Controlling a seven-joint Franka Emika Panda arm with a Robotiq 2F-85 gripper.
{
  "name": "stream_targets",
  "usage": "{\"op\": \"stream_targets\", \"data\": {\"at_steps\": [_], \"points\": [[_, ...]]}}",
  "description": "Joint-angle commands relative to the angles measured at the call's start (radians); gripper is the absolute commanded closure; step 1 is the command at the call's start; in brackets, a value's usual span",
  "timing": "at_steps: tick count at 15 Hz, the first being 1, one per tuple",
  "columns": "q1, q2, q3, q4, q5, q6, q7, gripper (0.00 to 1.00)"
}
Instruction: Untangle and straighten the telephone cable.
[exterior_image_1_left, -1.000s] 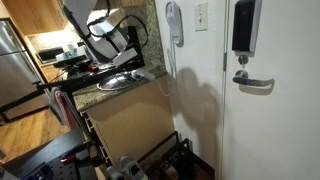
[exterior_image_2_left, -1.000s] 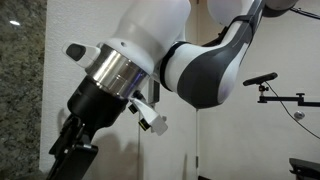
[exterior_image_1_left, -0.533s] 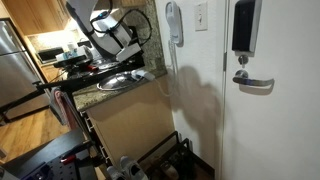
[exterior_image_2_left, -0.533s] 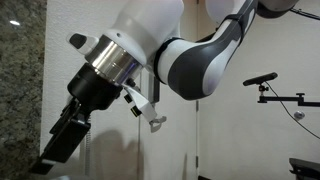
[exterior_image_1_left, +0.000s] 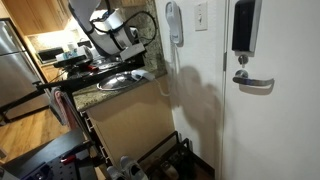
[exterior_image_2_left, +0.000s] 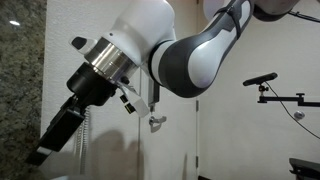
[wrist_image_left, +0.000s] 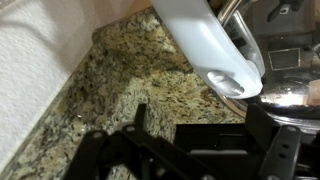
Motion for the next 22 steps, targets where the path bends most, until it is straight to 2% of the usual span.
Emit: {"op": "stream_targets", "data": {"at_steps": [1, 4, 5, 6, 11, 13, 15, 17, 22], "points": [[-0.044, 0.048, 0.062, 0.04, 0.022, -0.017, -0.067, 0.0], [-0.071, 0.087, 0.1, 0.064, 0.035, -0.034, -0.081, 0.0], [-0.065, 0.093, 0.094, 0.075, 0.034, -0.039, -0.065, 0.0], [-0.002, 0.074, 0.025, 0.067, 0.161, -0.017, -0.139, 0.0], [0.056, 0.082, -0.031, 0.088, 0.388, -0.046, -0.294, 0.0], [0.073, 0.085, -0.043, 0.095, 0.441, -0.057, -0.335, 0.0], [0.086, 0.089, -0.052, 0.103, 0.48, -0.069, -0.356, 0.0], [0.093, 0.081, -0.062, 0.075, 0.498, -0.03, -0.358, 0.0], [0.107, 0.08, -0.075, 0.082, 0.498, -0.059, -0.357, 0.0]]}}
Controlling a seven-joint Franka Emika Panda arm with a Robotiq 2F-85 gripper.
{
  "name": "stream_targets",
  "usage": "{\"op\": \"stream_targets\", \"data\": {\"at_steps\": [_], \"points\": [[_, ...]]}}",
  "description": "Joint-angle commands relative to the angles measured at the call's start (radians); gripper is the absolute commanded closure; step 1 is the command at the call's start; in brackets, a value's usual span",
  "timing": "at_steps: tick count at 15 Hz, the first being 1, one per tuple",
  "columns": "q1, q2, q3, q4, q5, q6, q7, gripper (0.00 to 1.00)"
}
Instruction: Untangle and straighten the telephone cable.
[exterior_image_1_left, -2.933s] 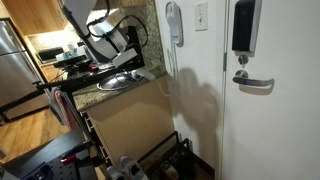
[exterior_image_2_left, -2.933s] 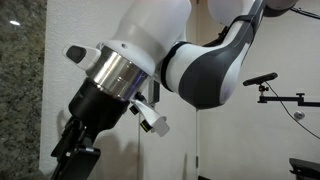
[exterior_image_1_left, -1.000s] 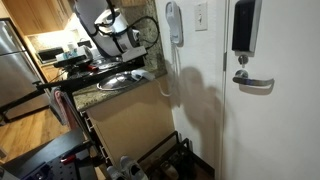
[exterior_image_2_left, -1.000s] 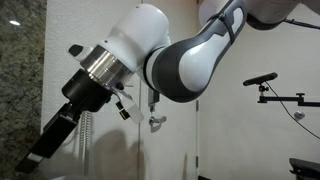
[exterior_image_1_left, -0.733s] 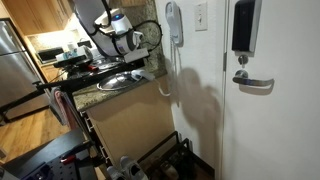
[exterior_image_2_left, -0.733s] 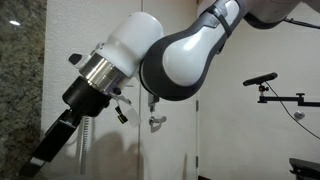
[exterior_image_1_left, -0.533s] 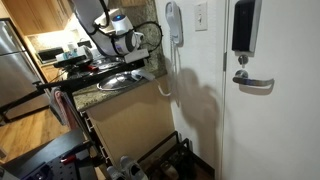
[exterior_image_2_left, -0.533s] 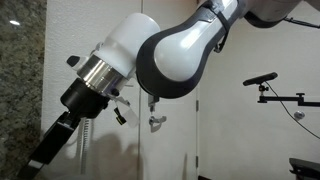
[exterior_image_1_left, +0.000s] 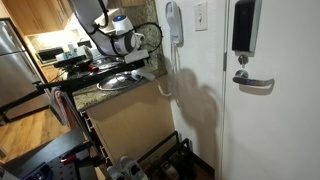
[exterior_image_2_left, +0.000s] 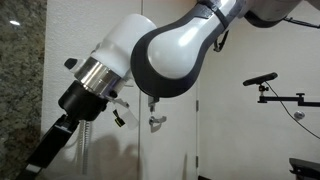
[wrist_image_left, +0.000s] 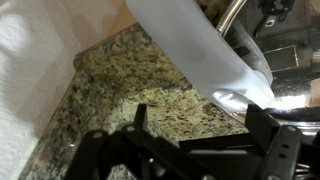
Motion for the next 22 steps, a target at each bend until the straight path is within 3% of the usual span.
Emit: {"op": "stream_targets", "data": {"at_steps": [1, 14, 22], "points": [[0.033, -0.003, -0.026, 0.007, 0.042, -0.041, -0.041, 0.0], [0.064, 0.041, -0.039, 0.063, 0.079, -0.228, -0.13, 0.0], [0.056, 0.078, -0.03, 0.094, 0.08, -0.249, -0.214, 0.0]]}}
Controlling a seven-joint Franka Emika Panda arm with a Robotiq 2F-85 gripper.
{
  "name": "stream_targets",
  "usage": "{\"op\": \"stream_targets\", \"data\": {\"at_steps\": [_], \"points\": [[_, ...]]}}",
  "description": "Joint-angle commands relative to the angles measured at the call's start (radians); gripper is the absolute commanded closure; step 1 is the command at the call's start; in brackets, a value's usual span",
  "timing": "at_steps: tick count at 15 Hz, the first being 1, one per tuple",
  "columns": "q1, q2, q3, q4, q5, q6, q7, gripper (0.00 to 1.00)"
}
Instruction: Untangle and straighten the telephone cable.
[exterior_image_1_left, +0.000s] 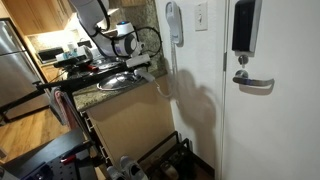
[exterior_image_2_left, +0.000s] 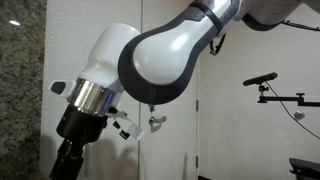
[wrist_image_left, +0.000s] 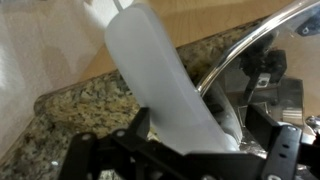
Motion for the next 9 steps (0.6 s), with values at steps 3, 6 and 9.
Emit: {"op": "stream_targets", "data": {"at_steps": [3, 6, 9], "points": [[0.015, 0.037, -0.011, 0.036, 0.015, -0.029, -0.075, 0.0], [0.024, 0.039, -0.021, 0.035, 0.006, -0.037, -0.091, 0.0], [0.023, 0.05, -0.021, 0.039, 0.004, -0.019, -0.103, 0.25]]}}
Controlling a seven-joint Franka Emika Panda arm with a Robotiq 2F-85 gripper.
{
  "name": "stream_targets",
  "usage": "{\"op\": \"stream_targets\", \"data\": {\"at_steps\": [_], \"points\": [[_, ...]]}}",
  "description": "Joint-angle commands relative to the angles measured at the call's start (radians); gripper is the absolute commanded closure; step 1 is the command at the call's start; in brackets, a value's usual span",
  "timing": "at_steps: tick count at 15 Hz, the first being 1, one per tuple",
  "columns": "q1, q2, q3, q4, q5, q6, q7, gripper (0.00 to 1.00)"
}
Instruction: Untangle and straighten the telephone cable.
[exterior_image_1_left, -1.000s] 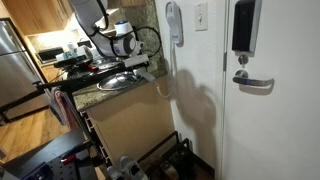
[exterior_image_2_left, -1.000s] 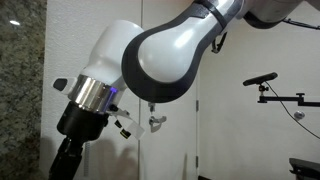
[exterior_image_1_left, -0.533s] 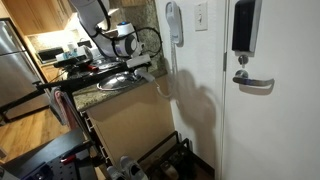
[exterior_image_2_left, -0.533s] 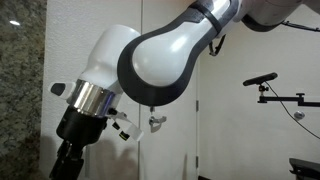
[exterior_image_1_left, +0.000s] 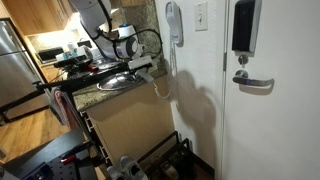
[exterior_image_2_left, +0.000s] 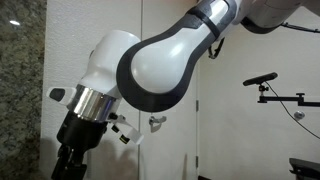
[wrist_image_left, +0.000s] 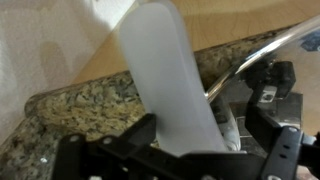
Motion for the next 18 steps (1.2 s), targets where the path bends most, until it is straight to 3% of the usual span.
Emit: {"op": "stream_targets", "data": {"at_steps": [1, 6, 12, 18], "points": [[0.02, 0.026, -0.014, 0.021, 0.005, -0.017, -0.042, 0.26], [0.017, 0.032, -0.023, 0.016, 0.007, 0.022, -0.056, 0.62], [0.02, 0.034, -0.023, 0.007, 0.007, 0.056, -0.049, 0.64], [0.104, -0.024, -0.097, 0.002, -0.045, 0.033, 0.008, 0.64]]}}
